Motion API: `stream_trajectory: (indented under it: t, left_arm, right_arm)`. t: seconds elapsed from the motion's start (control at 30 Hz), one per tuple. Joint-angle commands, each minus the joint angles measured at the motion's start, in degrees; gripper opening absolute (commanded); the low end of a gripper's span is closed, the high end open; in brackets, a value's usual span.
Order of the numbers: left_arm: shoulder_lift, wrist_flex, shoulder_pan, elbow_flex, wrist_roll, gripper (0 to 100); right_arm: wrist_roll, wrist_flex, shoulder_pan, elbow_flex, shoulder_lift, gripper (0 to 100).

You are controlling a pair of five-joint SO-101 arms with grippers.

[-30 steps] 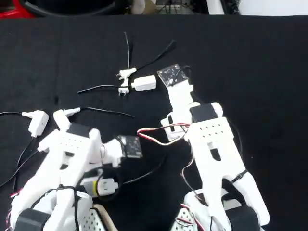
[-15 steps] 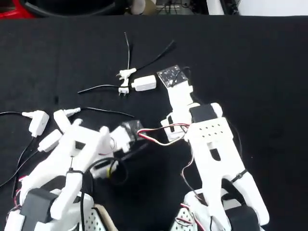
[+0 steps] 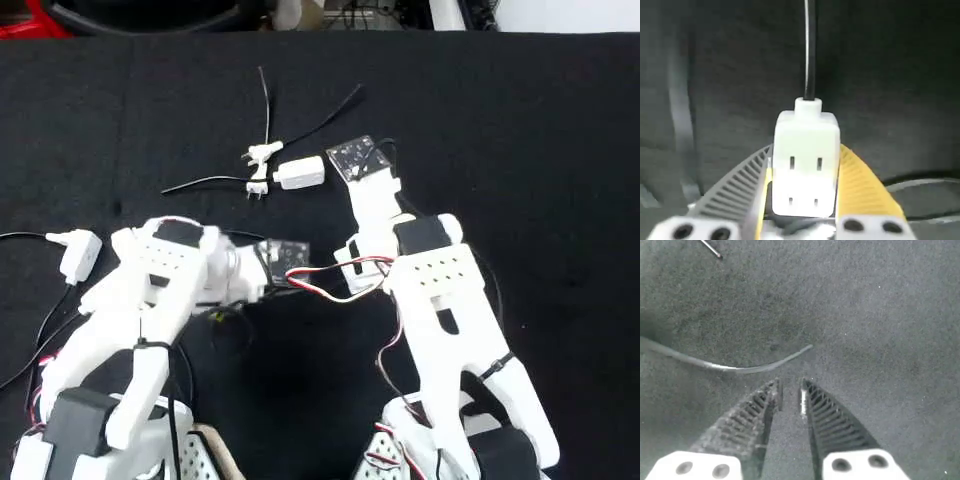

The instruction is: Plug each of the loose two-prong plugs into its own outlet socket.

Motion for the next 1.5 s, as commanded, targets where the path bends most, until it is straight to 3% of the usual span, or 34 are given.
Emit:
stream_trajectory:
  t: [0.0,0.17,0.47,0.57,0.67,0.8,0.87,1.0,1.07,1.33,1.47]
  left_arm:
    - [-0.18,-10.55,0.22,-4.53,-2.81,3]
    - [0.79,-20.48,0.66,-4.09,-3.25,12]
    - [10.90,-20.31,-1.01,-9.10,-2.46,35]
    - [10.64,-20.31,-1.98,-9.10,1.58,41]
    - [7.82,-20.22,-3.03,-8.57,8.00,41]
    - [-0.18,-15.03,-5.67,-7.08,25.67,36]
    - [-5.01,-8.97,-6.64,-6.81,41.49,34]
    - [-9.41,-1.76,-11.56,-6.73,80.70,29]
    - [-7.21,-2.20,-12.88,-6.81,93.01,29]
    - [17.14,-5.19,-5.76,-15.52,111.65,29]
    - [21.63,-1.58,-5.76,-22.20,113.67,29]
  right_arm:
    - [-0.09,-0.62,0.88,-0.57,0.04,6.0]
    - [0.00,-0.70,1.93,-0.75,0.04,6.0]
    - [0.00,-0.70,2.37,-0.84,-0.04,6.0]
    - [0.00,-0.44,2.29,-0.84,0.04,6.0]
    - [0.00,-0.44,2.29,-0.84,0.04,6.0]
    - [0.00,-0.44,2.29,-0.84,0.04,6.0]
    - [0.00,-0.44,2.29,-0.84,0.04,6.0]
    - [0.00,-0.70,2.20,-0.84,0.04,6.0]
    - [0.00,-0.70,2.20,-0.84,0.04,6.0]
    - [0.00,-0.44,2.20,-0.75,0.04,6.0]
    - [0.00,-0.44,2.20,-0.75,0.04,6.0]
